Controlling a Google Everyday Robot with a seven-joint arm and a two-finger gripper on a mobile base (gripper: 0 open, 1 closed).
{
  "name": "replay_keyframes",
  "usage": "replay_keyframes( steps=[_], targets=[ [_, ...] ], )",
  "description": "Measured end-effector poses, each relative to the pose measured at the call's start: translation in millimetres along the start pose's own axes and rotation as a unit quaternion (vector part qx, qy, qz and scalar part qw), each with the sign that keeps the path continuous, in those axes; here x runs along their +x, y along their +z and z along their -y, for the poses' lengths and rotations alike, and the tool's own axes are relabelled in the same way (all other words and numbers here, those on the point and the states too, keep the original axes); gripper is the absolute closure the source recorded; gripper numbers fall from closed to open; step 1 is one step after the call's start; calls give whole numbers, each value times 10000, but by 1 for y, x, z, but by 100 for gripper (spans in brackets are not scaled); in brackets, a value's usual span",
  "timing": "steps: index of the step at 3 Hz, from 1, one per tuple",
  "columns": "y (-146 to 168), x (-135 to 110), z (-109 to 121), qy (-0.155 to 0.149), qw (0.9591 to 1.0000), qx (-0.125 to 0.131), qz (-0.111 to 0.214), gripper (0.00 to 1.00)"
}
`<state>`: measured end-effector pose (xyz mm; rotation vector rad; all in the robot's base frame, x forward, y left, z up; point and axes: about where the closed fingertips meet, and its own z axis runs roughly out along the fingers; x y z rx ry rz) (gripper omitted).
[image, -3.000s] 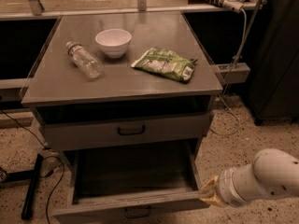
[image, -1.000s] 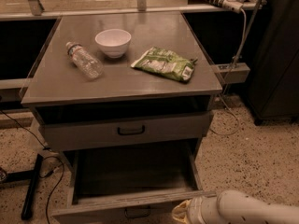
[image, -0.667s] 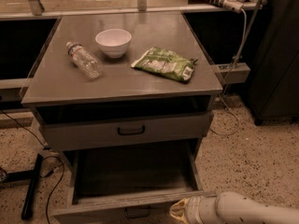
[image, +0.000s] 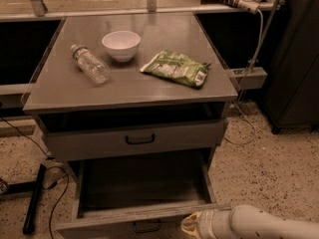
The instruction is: Close middle drawer
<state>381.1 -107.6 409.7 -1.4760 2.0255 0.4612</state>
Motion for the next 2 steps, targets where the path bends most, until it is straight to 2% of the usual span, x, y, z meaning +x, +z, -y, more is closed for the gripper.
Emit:
replay_keyframes(
  steps=[2],
  targets=[
    [0, 0, 0, 0, 10000, 0, 0, 12]
  ],
)
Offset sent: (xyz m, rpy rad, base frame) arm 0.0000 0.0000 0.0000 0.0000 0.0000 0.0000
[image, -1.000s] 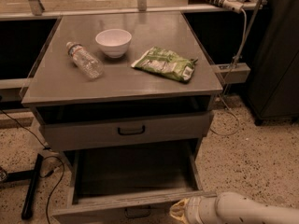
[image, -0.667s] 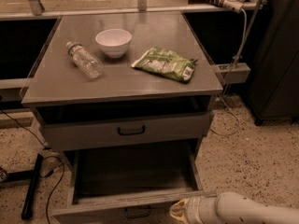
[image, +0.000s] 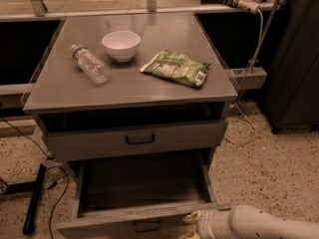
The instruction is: Close middle drawer
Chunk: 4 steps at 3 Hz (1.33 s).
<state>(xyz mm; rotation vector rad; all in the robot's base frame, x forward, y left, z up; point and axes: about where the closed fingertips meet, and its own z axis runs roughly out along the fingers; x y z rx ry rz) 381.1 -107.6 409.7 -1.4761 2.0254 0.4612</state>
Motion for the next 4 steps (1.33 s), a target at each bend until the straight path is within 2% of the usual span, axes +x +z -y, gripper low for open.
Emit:
replay_keyframes(
  steps=[1, 2, 3, 4],
  targets=[
    [4, -1, 13, -88, 9999, 91, -5, 0],
    [10, -3, 32, -100, 9997, 121, 210, 19],
    [13, -16, 80, -268, 9986, 291, 347, 42],
    [17, -28, 126, -397, 9976, 467, 335, 65]
  ],
)
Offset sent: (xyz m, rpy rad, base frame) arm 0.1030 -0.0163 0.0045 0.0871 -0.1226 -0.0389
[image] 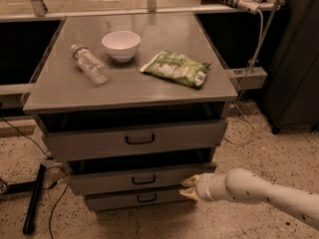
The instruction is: Close middle drawer
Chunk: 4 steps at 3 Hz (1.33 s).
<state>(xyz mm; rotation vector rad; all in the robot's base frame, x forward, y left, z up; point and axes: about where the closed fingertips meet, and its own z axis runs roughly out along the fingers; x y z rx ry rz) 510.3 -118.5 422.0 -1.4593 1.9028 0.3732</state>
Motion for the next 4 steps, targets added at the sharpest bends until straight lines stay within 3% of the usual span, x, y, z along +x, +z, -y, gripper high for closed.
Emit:
replay_keyframes(
  steps=[1, 2, 4],
  targets=[
    [17, -8, 44, -55, 9998, 136, -101, 88],
    [21, -13, 50, -103, 9998, 147, -93, 86],
    [21, -13, 49, -103, 9998, 147, -92, 40]
  ],
)
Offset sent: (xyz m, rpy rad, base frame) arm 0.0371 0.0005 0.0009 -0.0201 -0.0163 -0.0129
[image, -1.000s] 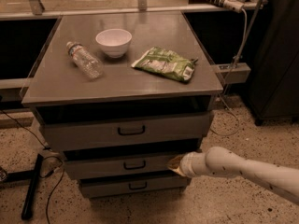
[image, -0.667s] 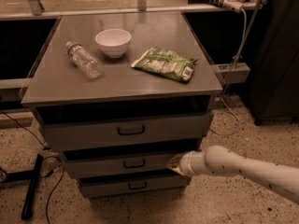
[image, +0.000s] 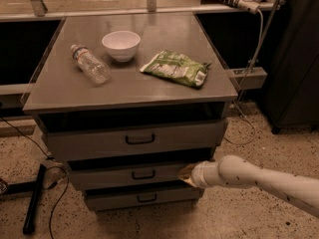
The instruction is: Close middle drawer
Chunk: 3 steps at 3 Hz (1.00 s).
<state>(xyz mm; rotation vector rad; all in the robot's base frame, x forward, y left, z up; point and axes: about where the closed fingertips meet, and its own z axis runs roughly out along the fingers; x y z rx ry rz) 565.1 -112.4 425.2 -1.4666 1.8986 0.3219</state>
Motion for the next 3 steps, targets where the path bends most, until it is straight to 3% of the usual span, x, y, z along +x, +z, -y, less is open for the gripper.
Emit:
replay_keyframes(
  steps=[1, 2, 3],
  targets=[
    [0, 0, 0, 0, 10000, -1, 0, 16],
    [0, 0, 0, 0, 10000, -1, 0, 0],
    [0, 0, 0, 0, 10000, -1, 0, 0]
  ],
)
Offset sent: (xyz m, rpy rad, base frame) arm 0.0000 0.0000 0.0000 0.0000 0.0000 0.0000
